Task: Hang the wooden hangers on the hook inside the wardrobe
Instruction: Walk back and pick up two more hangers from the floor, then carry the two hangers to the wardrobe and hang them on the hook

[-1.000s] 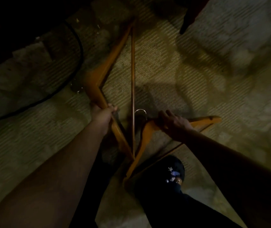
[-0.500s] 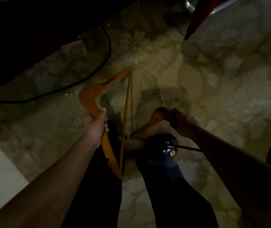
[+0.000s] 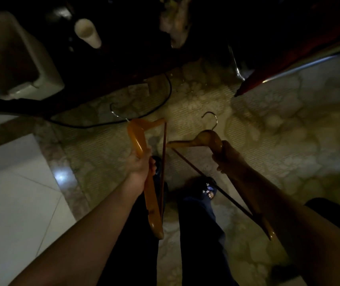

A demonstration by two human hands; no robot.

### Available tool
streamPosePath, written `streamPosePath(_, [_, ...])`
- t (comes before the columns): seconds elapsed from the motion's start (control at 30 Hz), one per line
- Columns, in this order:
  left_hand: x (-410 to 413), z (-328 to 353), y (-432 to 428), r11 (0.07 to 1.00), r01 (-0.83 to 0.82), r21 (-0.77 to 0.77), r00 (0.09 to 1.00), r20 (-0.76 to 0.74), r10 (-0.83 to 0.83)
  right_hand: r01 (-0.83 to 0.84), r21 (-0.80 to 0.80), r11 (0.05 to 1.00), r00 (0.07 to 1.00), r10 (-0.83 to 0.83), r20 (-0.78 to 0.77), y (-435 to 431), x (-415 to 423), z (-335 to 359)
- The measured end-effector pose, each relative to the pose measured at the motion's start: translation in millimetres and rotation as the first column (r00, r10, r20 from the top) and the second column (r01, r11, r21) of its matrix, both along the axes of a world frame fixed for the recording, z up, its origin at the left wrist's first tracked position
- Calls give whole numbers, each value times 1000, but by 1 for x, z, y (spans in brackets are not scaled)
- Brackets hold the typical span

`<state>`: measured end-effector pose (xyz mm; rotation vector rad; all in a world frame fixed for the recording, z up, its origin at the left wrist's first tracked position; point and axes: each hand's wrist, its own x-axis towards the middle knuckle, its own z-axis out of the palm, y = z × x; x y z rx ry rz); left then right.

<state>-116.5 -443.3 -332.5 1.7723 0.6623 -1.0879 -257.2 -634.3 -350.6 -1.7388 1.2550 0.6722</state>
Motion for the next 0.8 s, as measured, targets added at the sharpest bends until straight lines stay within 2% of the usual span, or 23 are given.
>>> streamPosePath(0.13, [3, 47, 11, 994, -37, -99, 996, -83, 29, 126, 104, 987, 987, -136, 88, 0, 22, 55])
streamPosePath(0.27, [-5, 89, 18, 990, -104, -95, 991, -93, 95, 126, 265, 956, 978, -165, 129, -3, 36, 114])
streamPosePath(0.33, [-10, 112, 26, 987, -127, -98, 990, -72, 120, 81, 277, 957, 985, -120, 126, -1, 36, 138])
streamPosePath(0.43, [-20, 146, 45, 999, -39, -38, 998, 56, 41, 9, 261, 965, 992, -41, 119, 5, 34, 168])
streamPosePath(0.6, [-52, 213, 82, 1000, -12, -5, 982, 188, 13, -197, 268, 943, 975, 161, 151, 10, 18, 228])
streamPosePath(0.8, [-142, 278, 116, 992, -114, 47, 955, 279, 97, -403, 308, 862, 915, 368, 165, 10, -13, 289])
